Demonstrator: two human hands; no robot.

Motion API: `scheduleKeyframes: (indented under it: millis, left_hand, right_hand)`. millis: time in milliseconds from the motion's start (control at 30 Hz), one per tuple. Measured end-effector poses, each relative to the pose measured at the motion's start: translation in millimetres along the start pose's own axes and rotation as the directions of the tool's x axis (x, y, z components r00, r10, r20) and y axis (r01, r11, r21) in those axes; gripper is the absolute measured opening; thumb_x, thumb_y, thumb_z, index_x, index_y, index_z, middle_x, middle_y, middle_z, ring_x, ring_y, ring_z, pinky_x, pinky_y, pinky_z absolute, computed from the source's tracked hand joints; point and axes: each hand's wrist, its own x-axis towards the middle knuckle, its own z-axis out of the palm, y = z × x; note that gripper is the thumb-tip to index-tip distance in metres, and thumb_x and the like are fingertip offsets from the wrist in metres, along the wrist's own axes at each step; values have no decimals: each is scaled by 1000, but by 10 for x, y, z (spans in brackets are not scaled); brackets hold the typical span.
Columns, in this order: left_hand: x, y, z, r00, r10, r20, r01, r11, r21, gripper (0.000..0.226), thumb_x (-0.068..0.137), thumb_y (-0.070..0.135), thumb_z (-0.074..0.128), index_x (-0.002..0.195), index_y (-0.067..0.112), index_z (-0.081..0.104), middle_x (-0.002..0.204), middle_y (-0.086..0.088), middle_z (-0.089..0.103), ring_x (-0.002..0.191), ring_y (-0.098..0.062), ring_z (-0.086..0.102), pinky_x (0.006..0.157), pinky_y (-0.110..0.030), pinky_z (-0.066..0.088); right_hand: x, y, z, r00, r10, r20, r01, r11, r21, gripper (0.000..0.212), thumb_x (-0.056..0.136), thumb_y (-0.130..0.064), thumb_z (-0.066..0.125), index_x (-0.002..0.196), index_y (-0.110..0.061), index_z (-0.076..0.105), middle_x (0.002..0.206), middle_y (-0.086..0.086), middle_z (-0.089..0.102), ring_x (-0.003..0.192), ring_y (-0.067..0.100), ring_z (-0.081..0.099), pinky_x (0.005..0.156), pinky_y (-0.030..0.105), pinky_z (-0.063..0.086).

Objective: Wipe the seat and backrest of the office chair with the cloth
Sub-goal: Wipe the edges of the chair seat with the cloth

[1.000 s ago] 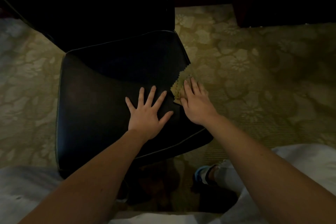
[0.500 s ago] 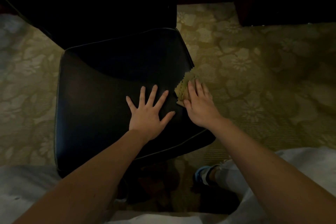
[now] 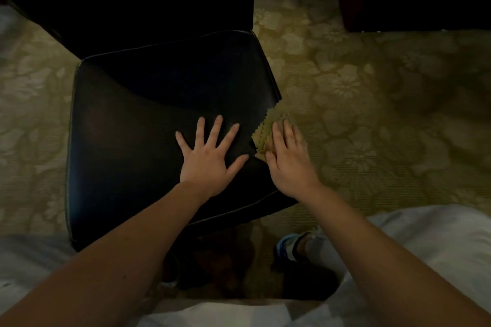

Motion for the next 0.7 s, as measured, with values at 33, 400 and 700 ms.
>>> scheduleKeyframes:
  millis: [33,400,700]
  left_hand:
    - [-2,10,-3,1000,-2,-2,2,1000,4,78,88,80,-2,157,46,-14,170,3,-14,155,-34,-13,115,-76,0]
    - [64,108,-11,999,-48,-11,47,999,-24,76,91,80,2,157,46,-12,170,4,-12,155,-34,-13,114,-77,0]
    - [44,92,14,999,-37,-23,37,999,10,76,91,79,0,157,43,-14,170,2,-11,155,-36,-12,113,-77,1]
  right_hand:
    - [36,-31,-18,1000,7,-1,-7,1000,-19,67,106,-38,30,160,-19,-5,167,7,-12,153,28,-12,124,49,0]
    - [164,121,-160,999,-34,32,31,995,98,66,107,-39,32,160,-23,-3,168,1,-12,153,23,-13,125,45,0]
    - [53,61,-93,1000,-5,4,5,998,58,66,106,-38,32,160,-21,-2,168,4,-11,154,26,-11,124,48,0]
